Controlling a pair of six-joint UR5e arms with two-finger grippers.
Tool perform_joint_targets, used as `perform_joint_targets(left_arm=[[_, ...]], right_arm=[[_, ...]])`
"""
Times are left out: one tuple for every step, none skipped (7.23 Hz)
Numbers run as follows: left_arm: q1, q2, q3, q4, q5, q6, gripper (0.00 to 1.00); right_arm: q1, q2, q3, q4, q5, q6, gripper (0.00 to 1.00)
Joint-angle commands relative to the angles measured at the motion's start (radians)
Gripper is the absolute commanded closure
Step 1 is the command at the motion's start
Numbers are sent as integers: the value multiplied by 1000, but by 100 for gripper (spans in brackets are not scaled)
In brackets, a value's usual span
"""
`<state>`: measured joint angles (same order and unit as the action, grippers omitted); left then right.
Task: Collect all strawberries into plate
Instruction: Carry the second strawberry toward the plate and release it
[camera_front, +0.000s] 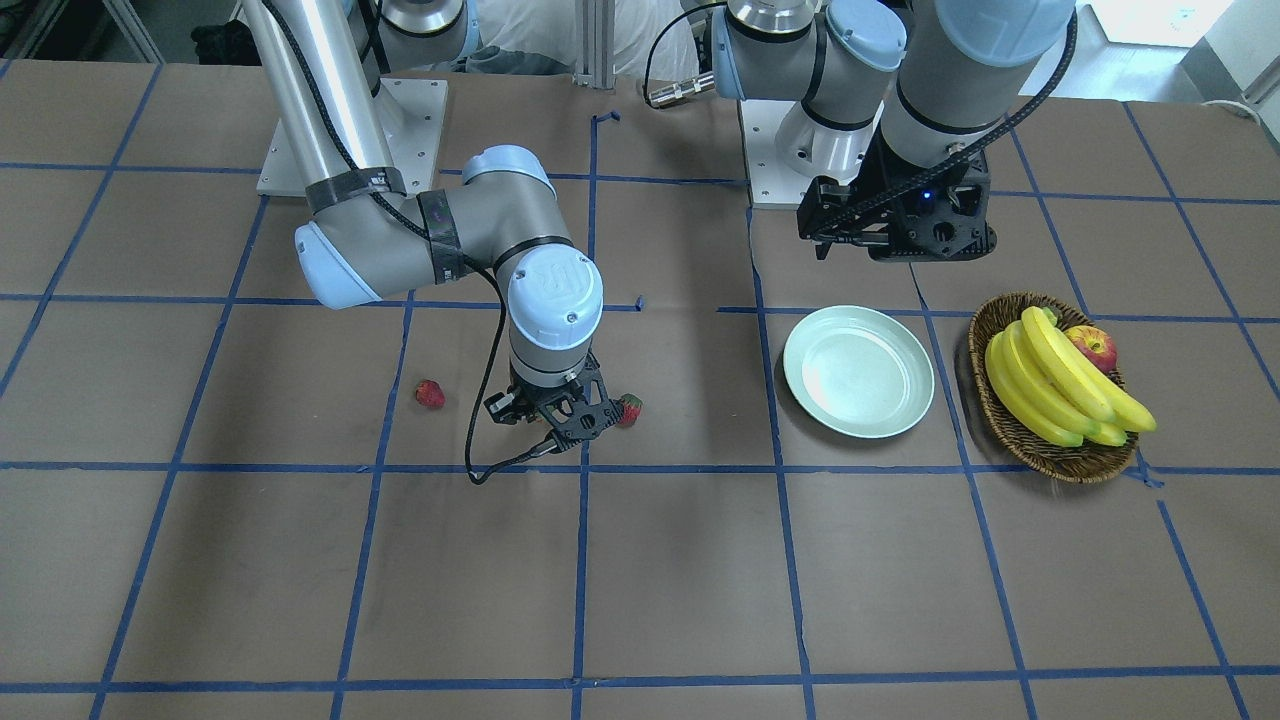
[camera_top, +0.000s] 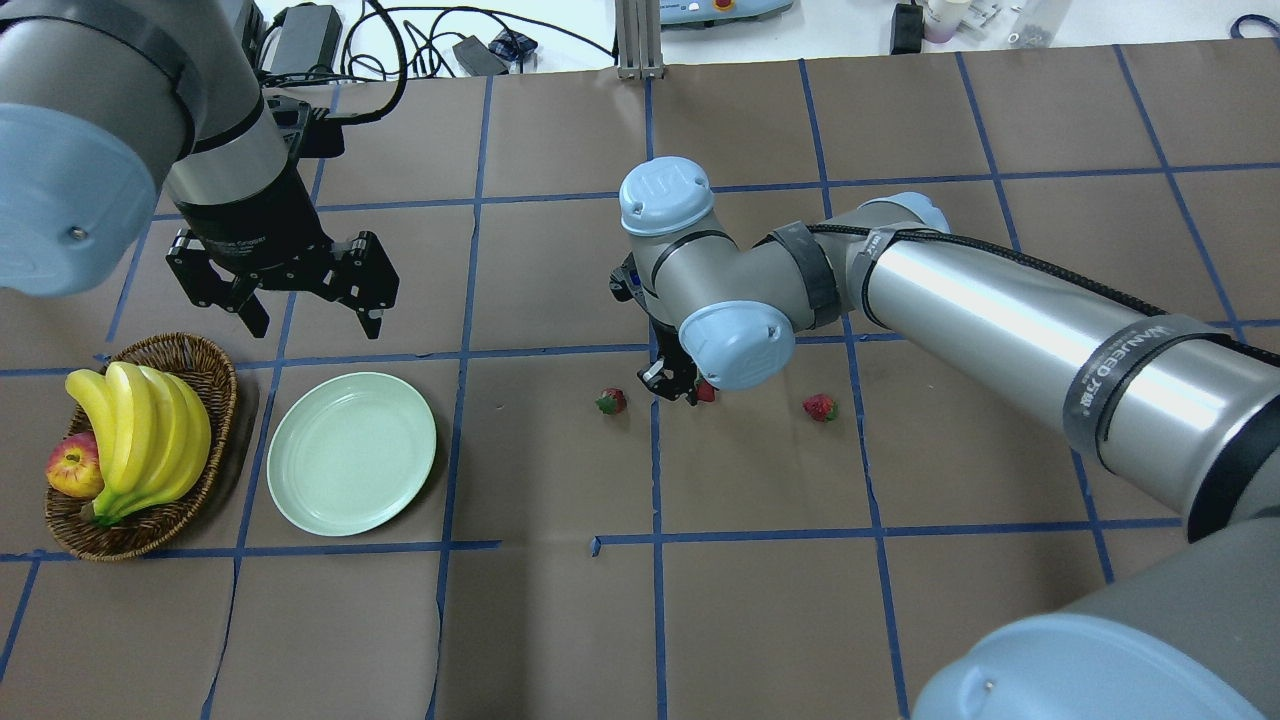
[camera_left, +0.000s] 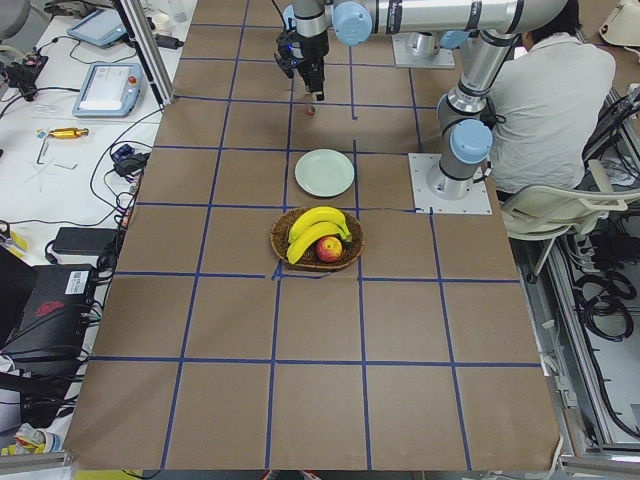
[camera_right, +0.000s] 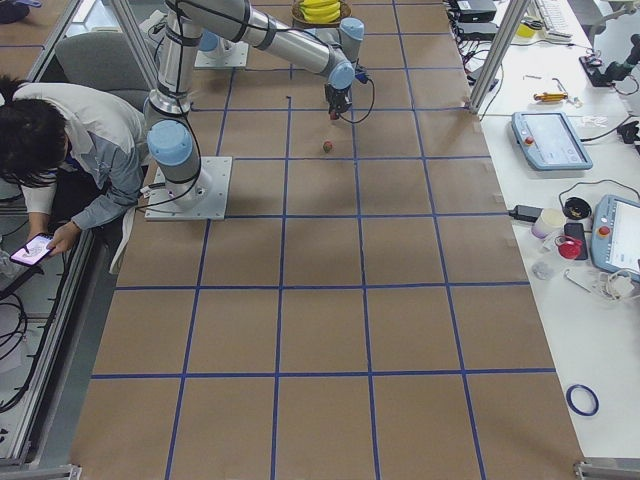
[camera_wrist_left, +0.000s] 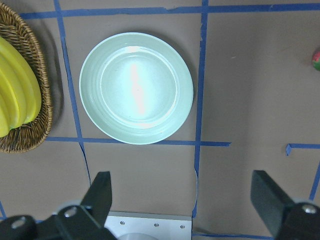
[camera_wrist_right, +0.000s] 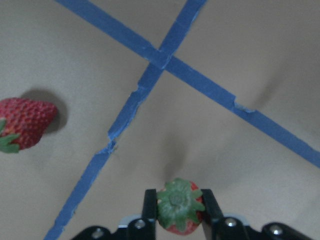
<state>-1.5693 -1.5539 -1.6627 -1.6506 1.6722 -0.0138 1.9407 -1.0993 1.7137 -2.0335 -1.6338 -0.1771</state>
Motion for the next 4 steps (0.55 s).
perform_joint_targets(left_arm=[[0,2,3,2,3,1,0],[0,6,3,2,3,2,0],[0,8,4,2,3,3,0],[5,12,7,2,-5,8,0]], right_arm=[[-5,-66,-51,37,5,71,100],[15,-71,-78,57,20,158,100],[50,-65,-94,55,29,227,100],[90,-57,-95,44,34,288,100]])
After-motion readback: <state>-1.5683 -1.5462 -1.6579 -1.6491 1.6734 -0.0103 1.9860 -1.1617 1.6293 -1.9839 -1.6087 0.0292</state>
